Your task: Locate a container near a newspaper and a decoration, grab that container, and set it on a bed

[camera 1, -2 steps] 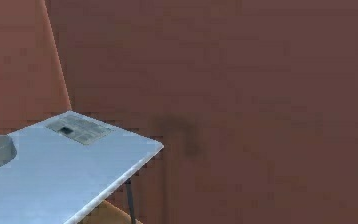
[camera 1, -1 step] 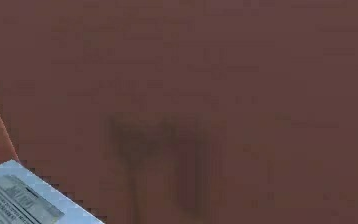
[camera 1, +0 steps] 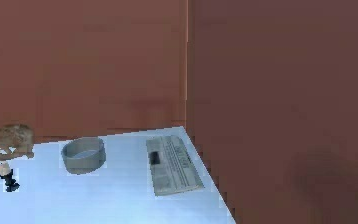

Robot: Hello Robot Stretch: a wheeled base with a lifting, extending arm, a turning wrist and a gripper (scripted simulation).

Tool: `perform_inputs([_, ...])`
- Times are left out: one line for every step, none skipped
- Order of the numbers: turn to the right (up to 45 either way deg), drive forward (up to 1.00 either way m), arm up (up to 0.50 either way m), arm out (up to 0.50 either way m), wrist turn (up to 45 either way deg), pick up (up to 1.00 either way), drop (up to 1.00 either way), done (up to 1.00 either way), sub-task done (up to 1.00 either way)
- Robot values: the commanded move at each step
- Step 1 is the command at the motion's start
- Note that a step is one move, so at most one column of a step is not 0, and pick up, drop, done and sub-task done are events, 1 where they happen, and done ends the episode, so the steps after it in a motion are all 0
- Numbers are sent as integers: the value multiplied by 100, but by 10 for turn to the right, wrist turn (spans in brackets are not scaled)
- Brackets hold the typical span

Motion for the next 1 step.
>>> perform_inputs([-450,0,0,0,0,0,0,0,0])
